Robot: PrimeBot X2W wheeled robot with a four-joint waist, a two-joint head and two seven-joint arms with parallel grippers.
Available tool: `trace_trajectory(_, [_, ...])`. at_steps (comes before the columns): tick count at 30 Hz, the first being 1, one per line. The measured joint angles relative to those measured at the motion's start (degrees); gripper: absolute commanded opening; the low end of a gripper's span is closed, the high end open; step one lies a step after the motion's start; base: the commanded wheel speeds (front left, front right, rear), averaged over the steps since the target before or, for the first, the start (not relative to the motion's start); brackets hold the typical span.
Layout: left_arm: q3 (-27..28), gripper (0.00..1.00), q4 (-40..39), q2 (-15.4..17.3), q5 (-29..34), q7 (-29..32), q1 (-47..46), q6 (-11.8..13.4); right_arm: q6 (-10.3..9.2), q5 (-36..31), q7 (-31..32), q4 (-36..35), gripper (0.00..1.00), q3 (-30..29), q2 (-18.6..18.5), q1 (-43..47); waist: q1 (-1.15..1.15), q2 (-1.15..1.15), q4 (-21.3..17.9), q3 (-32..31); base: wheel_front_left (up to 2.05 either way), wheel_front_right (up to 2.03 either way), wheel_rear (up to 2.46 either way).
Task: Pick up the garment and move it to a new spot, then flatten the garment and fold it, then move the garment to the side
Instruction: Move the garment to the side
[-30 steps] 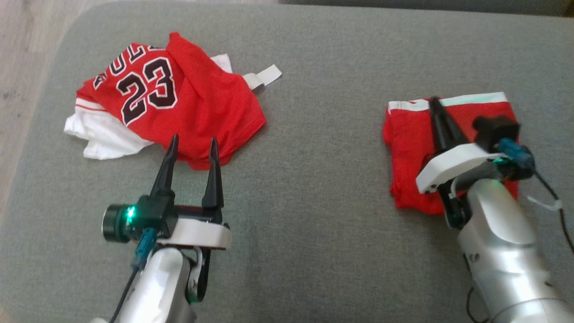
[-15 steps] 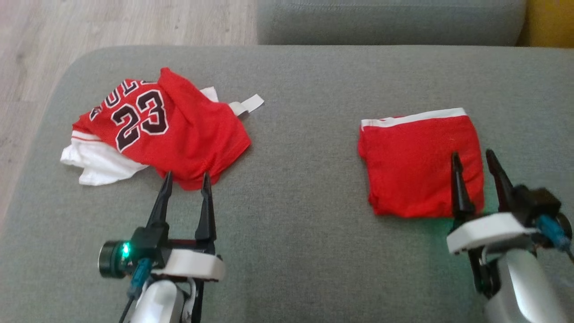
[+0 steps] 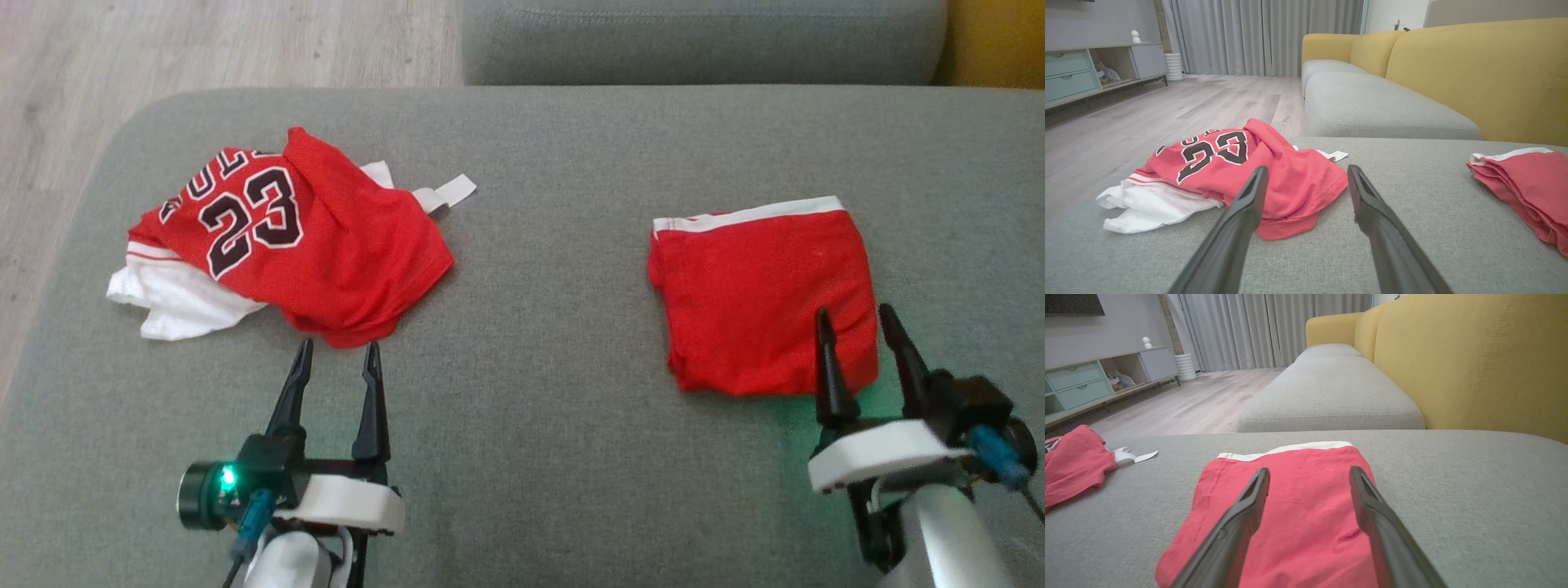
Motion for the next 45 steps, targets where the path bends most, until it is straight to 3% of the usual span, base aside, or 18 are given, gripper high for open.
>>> trace_trajectory(7, [-1.07,1.0,-0.19,0.0,0.0,0.0,-1.2,-0.01,0.0,-0.41,1.65,5.88,1.0,-6.34,0.09,-7.26,0.01,0.0,0.78,2.49,0.0,0.0,0.0])
trace_trajectory(15, [-1.52,1.0,-0.33,-0.02,0.0,0.0,-3.47,-0.01,0.0,-1.94,8.58,16.42,1.0,-15.43,0.04,-16.24,0.01,0.0,2.72,6.3,0.0,0.0,0.0])
trace_trajectory(22, [-1.35,1.0,0.05,-0.02,-0.01,0.0,-4.41,0.0,0.0,1.09,11.73,23.29,1.0,-13.48,-0.49,-19.08,0.01,0.0,3.61,7.57,0.0,0.0,0.0])
trace_trajectory(23, [-1.32,1.0,0.07,-0.02,-0.01,0.0,-4.69,0.0,-0.01,1.82,11.99,23.73,0.5,-12.39,-0.85,-19.49,0.01,0.0,3.6,7.57,0.0,0.0,0.0])
trace_trajectory(24, [-1.29,1.0,0.07,-0.02,-0.01,0.0,-4.85,0.01,0.0,2.47,12.3,24.1,0.11,-11.41,-1.25,-19.83,0.0,0.0,3.56,7.56,0.0,0.0,0.0])
trace_trajectory(25, [-1.26,1.0,0.09,-0.02,-0.02,0.0,-4.94,0.04,-0.01,2.91,12.35,24.41,0.0,-10.18,-1.65,-20.08,0.01,0.0,3.51,7.52,0.0,0.0,0.0])
trace_trajectory(35, [-0.84,1.0,0.43,-0.03,0.0,0.0,-4.95,0.05,0.0,1.29,10.24,24.76,0.0,1.69,-9.25,-20.17,0.0,0.0,1.68,5.67,0.0,0.0,0.0])
trace_trajectory(42, [-0.59,1.0,0.04,-0.03,-0.01,0.0,-4.95,0.05,0.0,-0.82,10.95,25.88,0.0,4.19,-23.99,-20.22,0.0,0.0,0.79,5.94,0.0,0.0,0.0])
trace_trajectory(45, [-0.93,1.0,-0.68,-0.03,-0.05,0.0,-4.98,0.05,0.0,-5.82,11.2,27.47,0.0,3.26,-30.88,-20.52,0.0,0.0,1.07,6.8,0.0,0.0,0.0])
